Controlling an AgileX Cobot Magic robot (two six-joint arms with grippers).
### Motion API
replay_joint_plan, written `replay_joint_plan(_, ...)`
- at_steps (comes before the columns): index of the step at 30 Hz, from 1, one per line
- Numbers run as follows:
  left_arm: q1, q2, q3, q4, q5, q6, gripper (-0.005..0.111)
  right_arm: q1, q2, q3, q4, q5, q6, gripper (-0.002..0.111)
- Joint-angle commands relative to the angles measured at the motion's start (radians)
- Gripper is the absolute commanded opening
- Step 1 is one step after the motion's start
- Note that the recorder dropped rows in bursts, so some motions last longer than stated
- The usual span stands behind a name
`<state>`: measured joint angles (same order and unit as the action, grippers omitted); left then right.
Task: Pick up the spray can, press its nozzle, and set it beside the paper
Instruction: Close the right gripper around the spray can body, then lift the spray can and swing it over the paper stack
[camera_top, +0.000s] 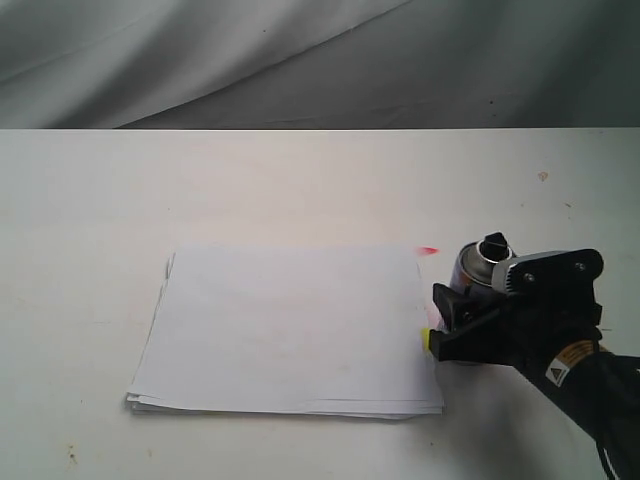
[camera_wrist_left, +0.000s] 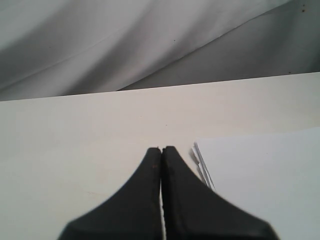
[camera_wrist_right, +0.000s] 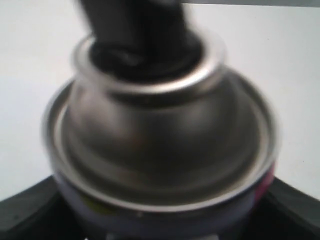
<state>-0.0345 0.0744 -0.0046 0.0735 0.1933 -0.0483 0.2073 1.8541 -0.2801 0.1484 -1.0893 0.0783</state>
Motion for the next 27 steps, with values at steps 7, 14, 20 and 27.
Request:
replay_joint_plan(7,-0.005,-0.004,0.005,-0.008,-0.002,0.0,0.0,0.002,0.003,-0.002,0.015,0.001,0.021,0.0)
replay_joint_plan(14,-0.005,-0.004,0.005,-0.008,-0.002,0.0,0.0,0.002,-0.042,-0.002,0.015,0.069,0.035,0.0)
replay_joint_plan(20,-0.005,-0.004,0.005,-0.008,-0.002,0.0,0.0,0.002,-0.219,-0.002,0.16,0.275,-0.048,0.0)
replay_joint_plan(27,-0.005,-0.004,0.005,-0.008,-0.002,0.0,0.0,0.0,-0.463,-0.063,0.24,0.669,-0.322,0.0)
